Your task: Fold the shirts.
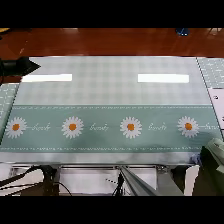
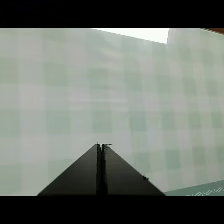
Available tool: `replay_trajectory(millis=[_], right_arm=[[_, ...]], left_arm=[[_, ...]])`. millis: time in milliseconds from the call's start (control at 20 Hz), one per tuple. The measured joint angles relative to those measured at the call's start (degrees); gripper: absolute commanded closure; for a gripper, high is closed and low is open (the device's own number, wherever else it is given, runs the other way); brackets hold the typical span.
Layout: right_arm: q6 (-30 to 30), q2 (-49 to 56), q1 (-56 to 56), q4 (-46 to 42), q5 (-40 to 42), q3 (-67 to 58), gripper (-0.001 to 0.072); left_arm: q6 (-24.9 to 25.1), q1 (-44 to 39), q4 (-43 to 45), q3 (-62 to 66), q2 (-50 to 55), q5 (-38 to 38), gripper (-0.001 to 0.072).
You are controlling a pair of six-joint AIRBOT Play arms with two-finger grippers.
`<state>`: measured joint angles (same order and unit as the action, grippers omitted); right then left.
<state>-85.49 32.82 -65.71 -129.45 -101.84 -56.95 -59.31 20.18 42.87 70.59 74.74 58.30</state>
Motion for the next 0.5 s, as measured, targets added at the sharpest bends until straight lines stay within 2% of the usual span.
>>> replay_trajectory(millis=[350,500], right_arm=[[0.4,0.0,-3.8,-1.1,4.2,3.6,0.0272],[0.5,0.8,-1.4,6.3,9.0,3.3,0.0271]], left_arm=[[0.1,0.8,0.0,0.0,0.0,0.2,0.0683],[0.7,0.8,0.0,0.0,0.0,0.2,0.0680]])
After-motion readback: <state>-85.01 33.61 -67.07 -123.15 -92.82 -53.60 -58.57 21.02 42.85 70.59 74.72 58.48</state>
